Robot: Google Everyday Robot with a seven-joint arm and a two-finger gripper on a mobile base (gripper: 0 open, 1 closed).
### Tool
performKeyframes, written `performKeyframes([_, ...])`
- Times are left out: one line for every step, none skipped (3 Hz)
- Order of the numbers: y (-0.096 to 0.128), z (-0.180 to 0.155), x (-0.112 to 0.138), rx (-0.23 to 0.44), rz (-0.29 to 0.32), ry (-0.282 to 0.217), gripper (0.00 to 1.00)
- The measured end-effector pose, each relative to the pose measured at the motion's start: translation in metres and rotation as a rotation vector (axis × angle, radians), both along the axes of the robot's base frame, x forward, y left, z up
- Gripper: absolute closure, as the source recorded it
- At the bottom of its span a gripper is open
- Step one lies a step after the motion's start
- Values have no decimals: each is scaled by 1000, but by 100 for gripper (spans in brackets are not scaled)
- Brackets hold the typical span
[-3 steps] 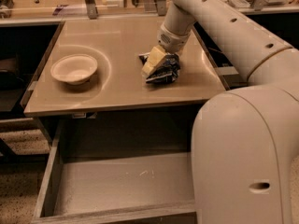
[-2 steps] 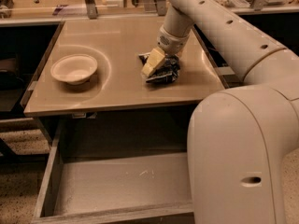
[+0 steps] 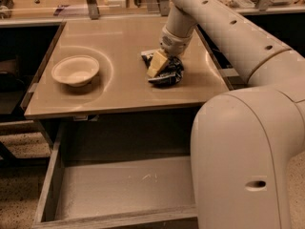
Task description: Place blue chip bag into top drawer
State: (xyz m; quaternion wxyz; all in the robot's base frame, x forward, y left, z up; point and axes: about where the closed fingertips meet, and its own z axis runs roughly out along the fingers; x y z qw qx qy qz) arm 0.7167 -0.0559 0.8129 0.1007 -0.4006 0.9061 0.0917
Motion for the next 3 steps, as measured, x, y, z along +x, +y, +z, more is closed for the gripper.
performKeyframes([0,0,0,0,0,0,65])
performKeyframes([0,6,0,0,0,0,87])
performKeyframes([0,10,0,0,0,0,100])
